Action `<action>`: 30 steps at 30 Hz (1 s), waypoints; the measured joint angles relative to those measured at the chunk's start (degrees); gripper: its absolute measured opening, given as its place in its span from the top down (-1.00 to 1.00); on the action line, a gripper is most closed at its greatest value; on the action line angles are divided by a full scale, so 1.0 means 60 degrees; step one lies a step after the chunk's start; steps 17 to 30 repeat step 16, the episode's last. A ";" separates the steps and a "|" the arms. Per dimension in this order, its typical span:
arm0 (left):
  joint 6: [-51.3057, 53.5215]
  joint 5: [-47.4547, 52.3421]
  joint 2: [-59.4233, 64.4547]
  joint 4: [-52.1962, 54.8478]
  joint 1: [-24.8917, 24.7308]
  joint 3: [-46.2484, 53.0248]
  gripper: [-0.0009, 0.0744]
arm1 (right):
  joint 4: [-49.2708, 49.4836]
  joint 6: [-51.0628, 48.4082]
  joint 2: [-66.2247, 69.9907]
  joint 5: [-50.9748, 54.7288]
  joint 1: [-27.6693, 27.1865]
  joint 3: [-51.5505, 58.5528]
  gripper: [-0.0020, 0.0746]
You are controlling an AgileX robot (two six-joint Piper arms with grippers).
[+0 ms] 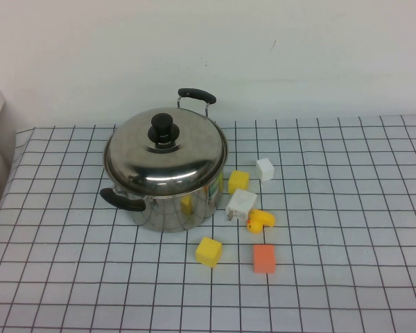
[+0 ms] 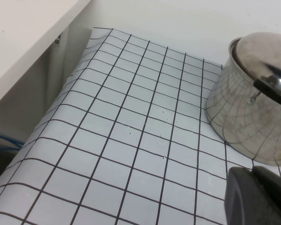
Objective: Cover the pot
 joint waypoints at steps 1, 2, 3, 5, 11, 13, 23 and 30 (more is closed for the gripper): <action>0.0000 0.0000 0.0000 0.0000 0.0000 0.0000 0.98 | 0.0000 0.0049 0.0000 0.0179 -0.0003 0.0000 0.95; 0.0000 0.0000 0.0000 0.0000 0.0000 0.0000 0.98 | 0.0000 0.0088 0.0000 0.0346 -0.0022 0.0000 0.95; 0.0000 0.0000 0.0000 0.0000 0.0000 0.0000 0.98 | 0.0000 0.0109 0.0000 0.0412 -0.0044 0.0000 0.95; 0.0000 0.0000 0.0000 0.0000 0.0000 0.0000 0.98 | 0.0000 0.0150 0.0000 0.0477 -0.0042 0.0000 0.95; 0.0000 0.0000 0.0000 0.0000 0.0000 0.0000 0.98 | 0.0217 0.0302 0.0000 0.0776 -0.0042 -0.0058 0.95; 0.0000 0.0000 0.0000 0.0000 0.0000 0.0000 0.98 | 0.0271 0.0302 0.0000 0.0822 -0.0042 -0.0074 0.95; 0.0000 0.0000 0.0000 0.0000 0.0000 0.0000 0.98 | 0.0308 0.0302 0.0000 0.0837 -0.0042 -0.0074 0.95; 0.0000 0.0000 0.0000 0.0000 0.0000 0.0000 0.98 | 0.0308 0.0302 0.0000 0.0837 -0.0042 -0.0074 0.95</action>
